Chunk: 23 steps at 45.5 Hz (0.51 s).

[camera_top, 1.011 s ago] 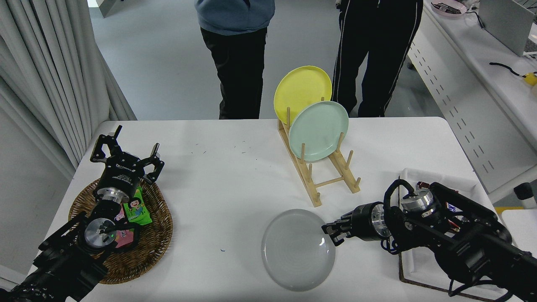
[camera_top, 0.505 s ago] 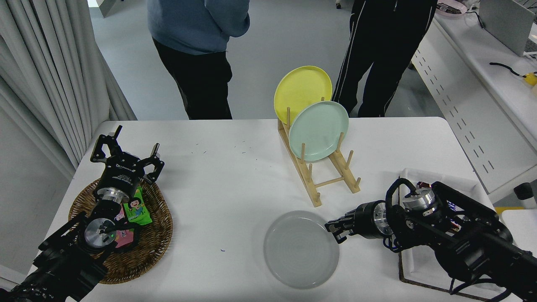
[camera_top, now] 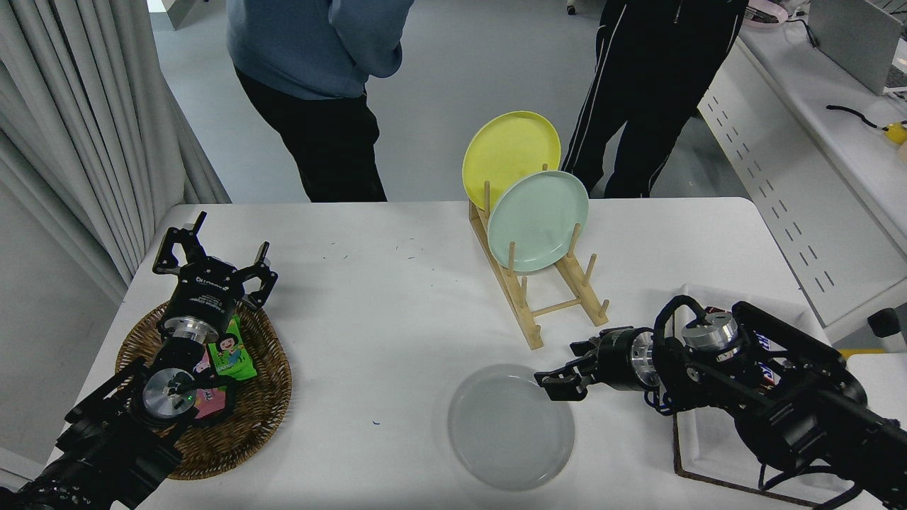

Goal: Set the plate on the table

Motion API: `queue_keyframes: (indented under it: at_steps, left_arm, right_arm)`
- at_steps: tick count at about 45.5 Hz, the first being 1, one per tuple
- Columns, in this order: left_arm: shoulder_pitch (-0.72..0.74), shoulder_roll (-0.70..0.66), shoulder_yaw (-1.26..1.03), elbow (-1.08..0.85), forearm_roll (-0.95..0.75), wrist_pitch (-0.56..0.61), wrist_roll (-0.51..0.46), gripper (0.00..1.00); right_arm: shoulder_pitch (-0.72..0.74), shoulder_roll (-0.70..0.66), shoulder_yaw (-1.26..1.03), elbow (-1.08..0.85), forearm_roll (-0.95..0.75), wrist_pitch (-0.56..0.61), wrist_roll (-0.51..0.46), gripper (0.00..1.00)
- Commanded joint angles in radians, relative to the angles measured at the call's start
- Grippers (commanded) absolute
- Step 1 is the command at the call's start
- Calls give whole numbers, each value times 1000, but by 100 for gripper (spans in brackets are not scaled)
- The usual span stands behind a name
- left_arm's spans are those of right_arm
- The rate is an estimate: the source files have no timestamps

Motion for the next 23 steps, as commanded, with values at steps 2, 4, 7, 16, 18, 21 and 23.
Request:
queue_keyframes:
  at_steps: [2,4,7,16,18,21,23]
  left_arm:
    - [0,0,0,0,0,0,-1,100]
    - [0,0,0,0,0,0,-1,100]
    - [0,0,0,0,0,0,1,100]
    - [0,0,0,0,1,0,1,100]
    - [0,0,0,0,0,0,-1,100]
    - [0,0,0,0,0,0,-1,100]
    - [0,0,0,0,0,0,-1,100]
  right_arm:
    - [-8,-3,-23,182,-77,186,1,100]
    - [-8,-3,-31,209,-97,199,0,100]
    - [-8,-3,-43,243,-118,203,1,100]
    - [-12,-3,-23,337,-284,206,12,100]
    - [-5,2,-20,338,-363,208,12,100]
    - [-1,37,-14,331,-514,220,12,100]
    - [-1,54,3,326,-612,242,12,100]
